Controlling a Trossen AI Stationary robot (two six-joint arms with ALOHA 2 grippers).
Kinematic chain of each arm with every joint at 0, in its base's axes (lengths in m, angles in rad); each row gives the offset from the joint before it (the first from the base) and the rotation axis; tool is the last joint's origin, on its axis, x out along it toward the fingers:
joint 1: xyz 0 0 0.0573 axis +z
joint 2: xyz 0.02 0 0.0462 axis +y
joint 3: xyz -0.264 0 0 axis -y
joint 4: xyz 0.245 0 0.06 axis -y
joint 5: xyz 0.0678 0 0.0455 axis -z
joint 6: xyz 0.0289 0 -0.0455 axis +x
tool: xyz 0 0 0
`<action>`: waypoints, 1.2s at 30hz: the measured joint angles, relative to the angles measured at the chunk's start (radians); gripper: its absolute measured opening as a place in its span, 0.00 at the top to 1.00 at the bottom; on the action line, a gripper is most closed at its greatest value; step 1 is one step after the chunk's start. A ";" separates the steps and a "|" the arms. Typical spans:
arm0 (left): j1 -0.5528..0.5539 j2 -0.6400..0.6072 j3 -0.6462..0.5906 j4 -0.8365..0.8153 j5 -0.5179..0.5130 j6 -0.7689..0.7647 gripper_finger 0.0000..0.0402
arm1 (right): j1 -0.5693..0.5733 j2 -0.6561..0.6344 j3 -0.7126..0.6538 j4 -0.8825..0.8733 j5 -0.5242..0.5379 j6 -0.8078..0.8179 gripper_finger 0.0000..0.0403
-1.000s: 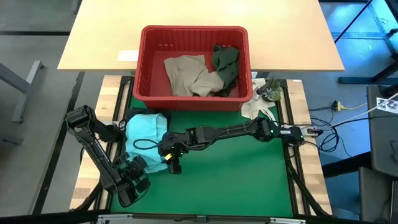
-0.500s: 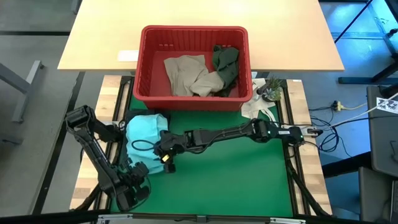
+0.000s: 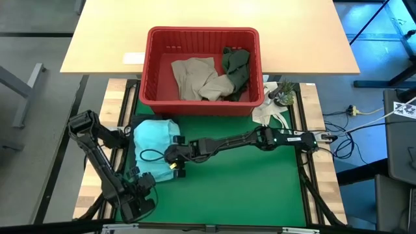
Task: Fold Laundry from Bin
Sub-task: Stack the folded blue shorts on top of the folded black shorts
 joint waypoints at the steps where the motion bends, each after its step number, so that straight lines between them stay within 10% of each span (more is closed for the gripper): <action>1: 0.000 0.000 0.000 -0.001 -0.014 0.000 1.00 | -0.001 0.000 0.001 -0.018 0.000 0.000 0.64; 20: 0.050 -0.002 0.000 -0.094 -0.109 -0.029 0.98 | -0.001 -0.025 0.031 0.004 -0.001 0.000 0.64; 36: 0.142 -0.003 0.000 -0.108 0.026 0.099 0.54 | 0.005 -0.134 0.035 -0.127 -0.022 -0.117 0.64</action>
